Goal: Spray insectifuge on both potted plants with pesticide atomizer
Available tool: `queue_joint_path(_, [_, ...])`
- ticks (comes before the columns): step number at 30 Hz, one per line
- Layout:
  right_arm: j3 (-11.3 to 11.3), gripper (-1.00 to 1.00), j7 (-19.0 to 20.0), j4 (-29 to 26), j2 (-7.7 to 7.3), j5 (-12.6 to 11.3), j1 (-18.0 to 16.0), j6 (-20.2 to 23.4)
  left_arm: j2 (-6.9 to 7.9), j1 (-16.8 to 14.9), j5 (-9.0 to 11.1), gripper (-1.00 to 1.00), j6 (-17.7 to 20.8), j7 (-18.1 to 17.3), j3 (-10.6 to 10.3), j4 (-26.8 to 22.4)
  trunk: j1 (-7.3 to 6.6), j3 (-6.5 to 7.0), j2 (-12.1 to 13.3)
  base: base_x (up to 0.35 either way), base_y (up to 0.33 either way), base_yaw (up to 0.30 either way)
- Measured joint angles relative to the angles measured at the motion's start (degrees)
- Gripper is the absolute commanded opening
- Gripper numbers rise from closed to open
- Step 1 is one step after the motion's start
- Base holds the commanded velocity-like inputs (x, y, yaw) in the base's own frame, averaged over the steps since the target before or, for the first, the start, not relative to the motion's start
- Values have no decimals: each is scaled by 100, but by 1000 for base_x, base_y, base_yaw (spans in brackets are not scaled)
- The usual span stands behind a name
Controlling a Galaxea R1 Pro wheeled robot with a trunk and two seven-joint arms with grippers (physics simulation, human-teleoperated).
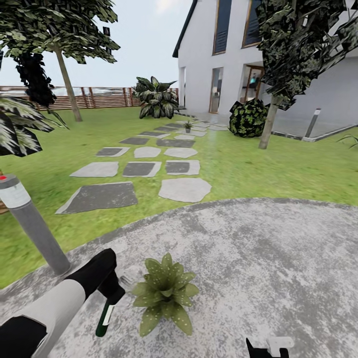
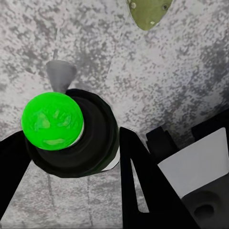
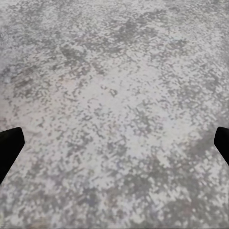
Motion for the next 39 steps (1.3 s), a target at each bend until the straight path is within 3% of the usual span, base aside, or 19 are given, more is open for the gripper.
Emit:
queue_joint_path(7, [-8, 100, 0, -3, 0, 0, 0, 1, 33, 61, -47, -100, -46, 3, -57, 31, 0, 0, 0, 0, 6, -138])
queue_joint_path(9, [-9, 100, -1, -1, 0, 1, -2, 0, 32, 22, -193, -100, -216, -1, -62, -11, 0, 0, 0, 0, 0, -21])
queue_joint_path(10, [-9, 100, -1, -1, 0, 1, -3, 2, 20, 8, -423, -100, -492, -5, -75, -16, 0, 0, 0, 0, 0, -4])
queue_joint_path(12, [-9, 100, -1, 1, 0, 7, 0, 4, 13, 15, -707, -100, -636, -8, -81, -12, 0, 0, 0, 0, 0, -1])
queue_joint_path(14, [-9, 100, -1, 6, 0, 9, -1, 4, 24, 44, -847, -100, -678, -14, -81, -5, 0, 0, 0, 0, 0, 0])
queue_joint_path(23, [-9, 100, -1, 7, 0, 10, -2, 0, 37, 99, -935, -100, -701, -16, -90, 21, 0, 0, 0, 0, 0, 0])
queue_joint_path(25, [-9, 100, -1, 3, 0, 10, -5, 0, 57, 100, -930, -100, -905, -24, -88, 45, 0, 0, 0, 0, 0, 0])
queue_joint_path(26, [-9, 100, -4, 3, 0, 10, -3, 0, 105, 110, -1001, -100, -1483, -263, -91, 75, 0, 0, 0, 0, 0, 0])
queue_joint_path(27, [-9, 100, -5, 6, 0, 10, -3, 1, 115, 110, -1148, -100, -1632, -431, -90, 78, 0, 0, 0, 0, 0, 0])
queue_joint_path(30, [-9, 100, -2, 5, 0, 10, 0, 0, 112, 109, -1367, -100, -1735, -562, -75, 68, 0, 0, 0, 0, 0, 0])
queue_joint_path(39, [-9, 100, -4, 1, 0, 10, -2, 0, 47, 6, -1534, -100, -1759, -986, -70, -16, 0, 0, 0, 0, 0, 0])
